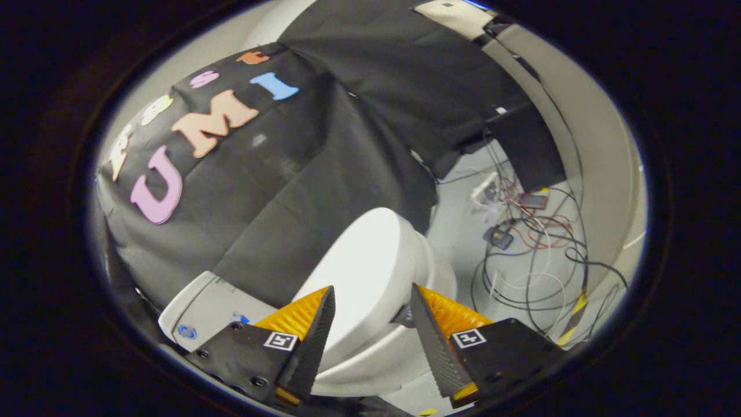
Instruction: Open the toilet lid.
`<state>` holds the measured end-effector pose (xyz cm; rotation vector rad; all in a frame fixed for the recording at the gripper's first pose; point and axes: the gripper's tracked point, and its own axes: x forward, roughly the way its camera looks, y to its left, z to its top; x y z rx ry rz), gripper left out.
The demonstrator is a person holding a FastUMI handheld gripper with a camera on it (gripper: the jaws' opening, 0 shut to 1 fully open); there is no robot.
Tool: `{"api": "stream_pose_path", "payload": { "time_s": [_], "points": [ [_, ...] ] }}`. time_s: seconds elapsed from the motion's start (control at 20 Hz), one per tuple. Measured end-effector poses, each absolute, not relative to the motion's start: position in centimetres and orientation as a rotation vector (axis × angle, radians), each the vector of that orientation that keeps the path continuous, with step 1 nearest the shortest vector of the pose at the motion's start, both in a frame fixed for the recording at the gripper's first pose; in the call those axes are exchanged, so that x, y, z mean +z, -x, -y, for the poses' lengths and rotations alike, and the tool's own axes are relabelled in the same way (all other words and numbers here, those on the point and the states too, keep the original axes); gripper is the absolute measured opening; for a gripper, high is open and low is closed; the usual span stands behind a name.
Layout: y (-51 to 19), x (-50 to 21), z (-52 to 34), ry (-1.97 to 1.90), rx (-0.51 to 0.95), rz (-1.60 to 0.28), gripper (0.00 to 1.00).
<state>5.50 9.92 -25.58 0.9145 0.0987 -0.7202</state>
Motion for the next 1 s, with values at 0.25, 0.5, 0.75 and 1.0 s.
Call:
{"api": "stream_pose_path", "payload": {
  "time_s": [0.25, 0.5, 0.75, 1.0],
  "points": [
    [-5.9, -30.0, -10.2, -1.108, -0.726, -0.142, 0.82],
    [-7.4, -31.8, -10.6, -1.272, -0.673, -0.155, 0.56],
    [-8.7, -32.0, -10.4, -1.343, -0.663, -0.136, 0.16],
    [-8.4, -30.3, -11.2, -1.310, -0.606, -0.126, 0.15]
  ]
}}
